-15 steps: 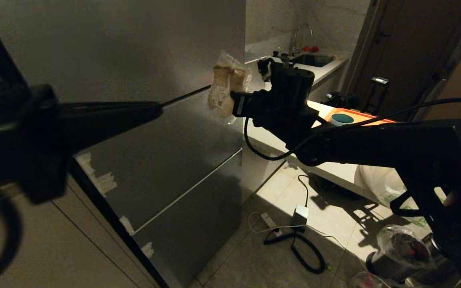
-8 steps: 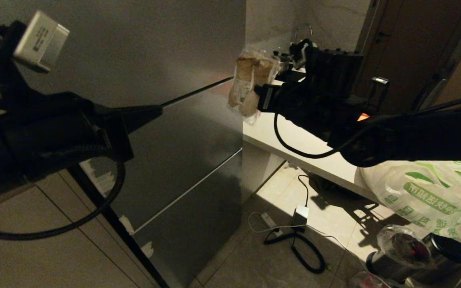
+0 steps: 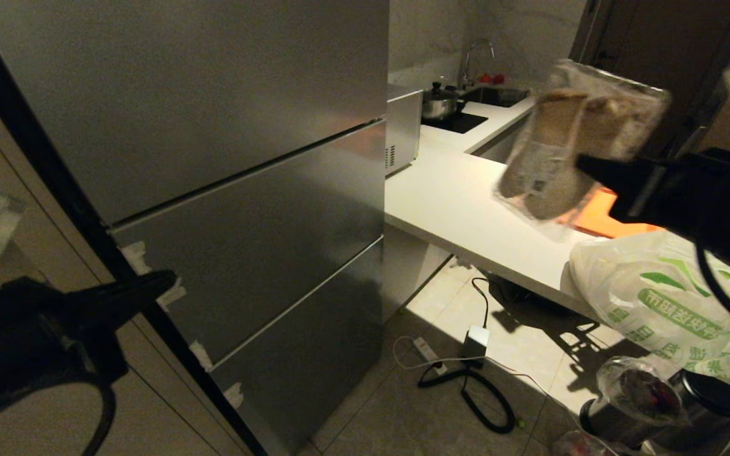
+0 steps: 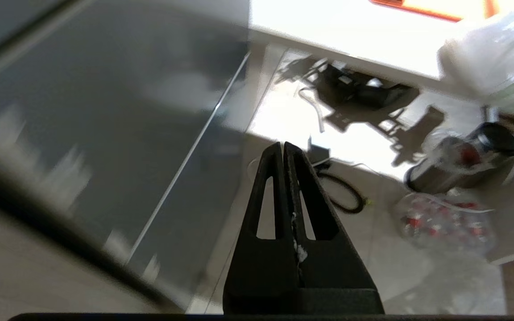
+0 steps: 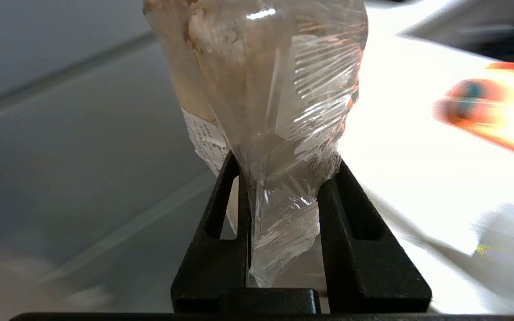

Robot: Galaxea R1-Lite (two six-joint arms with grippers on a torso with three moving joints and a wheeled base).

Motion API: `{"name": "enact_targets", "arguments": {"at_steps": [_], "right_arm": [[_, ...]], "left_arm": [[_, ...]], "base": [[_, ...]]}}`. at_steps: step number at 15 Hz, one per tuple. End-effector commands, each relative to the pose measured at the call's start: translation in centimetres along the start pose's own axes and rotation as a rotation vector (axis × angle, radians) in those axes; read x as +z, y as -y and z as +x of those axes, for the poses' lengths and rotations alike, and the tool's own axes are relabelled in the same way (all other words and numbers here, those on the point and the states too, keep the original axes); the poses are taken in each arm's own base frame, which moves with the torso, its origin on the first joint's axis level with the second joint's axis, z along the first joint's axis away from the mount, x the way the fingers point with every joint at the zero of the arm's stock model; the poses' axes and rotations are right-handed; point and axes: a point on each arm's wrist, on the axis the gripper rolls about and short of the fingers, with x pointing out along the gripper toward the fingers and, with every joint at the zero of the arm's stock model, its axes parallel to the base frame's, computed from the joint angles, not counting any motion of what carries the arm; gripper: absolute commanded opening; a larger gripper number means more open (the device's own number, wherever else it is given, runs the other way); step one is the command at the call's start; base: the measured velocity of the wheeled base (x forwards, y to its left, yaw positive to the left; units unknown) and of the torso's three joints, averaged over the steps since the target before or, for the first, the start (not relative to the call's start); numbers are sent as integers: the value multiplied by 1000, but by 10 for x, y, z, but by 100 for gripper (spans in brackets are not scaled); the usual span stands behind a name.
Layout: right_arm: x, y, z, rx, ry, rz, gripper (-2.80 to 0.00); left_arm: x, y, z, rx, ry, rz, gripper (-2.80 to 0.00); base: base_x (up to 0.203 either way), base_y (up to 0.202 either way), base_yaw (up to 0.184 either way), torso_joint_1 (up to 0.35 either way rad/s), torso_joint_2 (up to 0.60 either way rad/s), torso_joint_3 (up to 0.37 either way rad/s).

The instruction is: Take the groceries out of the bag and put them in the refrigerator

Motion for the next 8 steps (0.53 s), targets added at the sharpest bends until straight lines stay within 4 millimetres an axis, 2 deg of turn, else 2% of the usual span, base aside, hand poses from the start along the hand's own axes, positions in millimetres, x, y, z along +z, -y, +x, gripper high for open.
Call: {"name": "enact_targets", "arguments": {"at_steps": [1, 3, 5, 8], "right_arm": [[14, 32, -66, -129, 125, -17, -280], [4, 46, -107, -230, 162, -84, -280], [-12, 49, -151, -274, 165, -145, -280], [-54, 50, -209, -308, 67, -204, -280]], "left_arm": [[-22, -8, -38, 75, 34, -5, -280], [-53, -12, -63, 185, 22, -11, -280], [-85, -13, -87, 269, 26, -15, -280], [-121, -8, -113, 328, 45, -13, -280]], "base": [[0, 0, 0, 0, 0, 0], [0, 0, 0, 0, 0, 0], [0, 0, 0, 0, 0, 0], [0, 0, 0, 0, 0, 0]]}}
